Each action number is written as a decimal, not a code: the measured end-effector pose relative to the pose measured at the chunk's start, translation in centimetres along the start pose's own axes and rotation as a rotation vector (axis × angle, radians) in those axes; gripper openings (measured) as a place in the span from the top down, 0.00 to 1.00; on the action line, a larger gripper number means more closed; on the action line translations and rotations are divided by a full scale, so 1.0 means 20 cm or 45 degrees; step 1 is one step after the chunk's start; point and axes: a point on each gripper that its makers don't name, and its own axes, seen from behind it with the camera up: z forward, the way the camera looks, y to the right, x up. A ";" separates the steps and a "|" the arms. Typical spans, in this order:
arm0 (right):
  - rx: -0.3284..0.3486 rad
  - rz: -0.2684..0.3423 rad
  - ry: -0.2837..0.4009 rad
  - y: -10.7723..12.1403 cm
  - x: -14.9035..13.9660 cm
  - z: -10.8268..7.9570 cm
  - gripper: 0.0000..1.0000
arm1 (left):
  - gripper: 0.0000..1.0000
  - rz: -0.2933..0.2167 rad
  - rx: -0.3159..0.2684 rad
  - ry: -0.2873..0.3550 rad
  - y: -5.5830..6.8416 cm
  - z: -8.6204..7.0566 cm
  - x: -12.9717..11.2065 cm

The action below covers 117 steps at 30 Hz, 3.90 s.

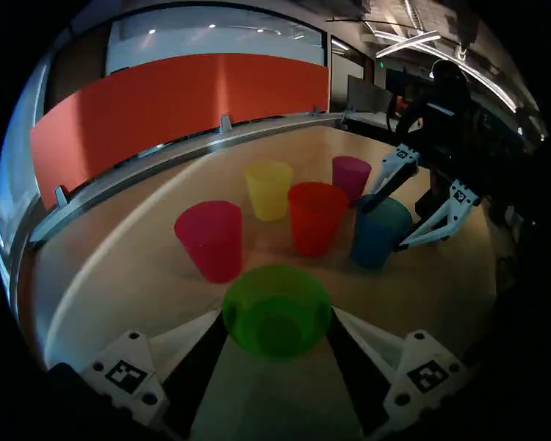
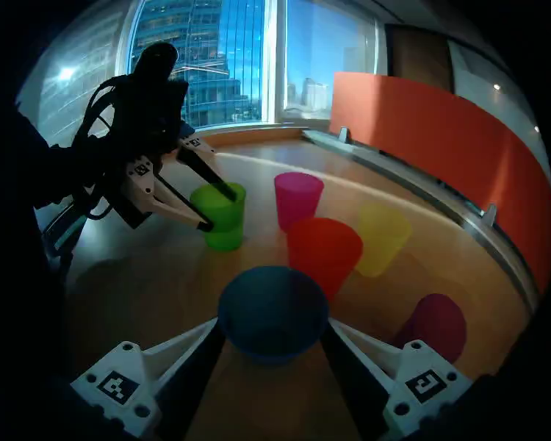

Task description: Pour water

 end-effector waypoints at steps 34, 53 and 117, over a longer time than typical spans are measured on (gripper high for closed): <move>-0.073 0.028 0.005 0.01 -0.06 -0.13 0.00 | 0.03 0.055 0.056 -0.061 -0.03 -0.07 -0.09; -0.187 0.077 0.065 0.02 -0.10 -0.30 0.00 | 0.03 0.023 0.196 -0.011 -0.08 -0.30 -0.14; -1.216 0.407 0.828 0.63 0.25 -1.21 0.00 | 0.04 -0.220 0.651 0.755 -0.23 -0.85 0.47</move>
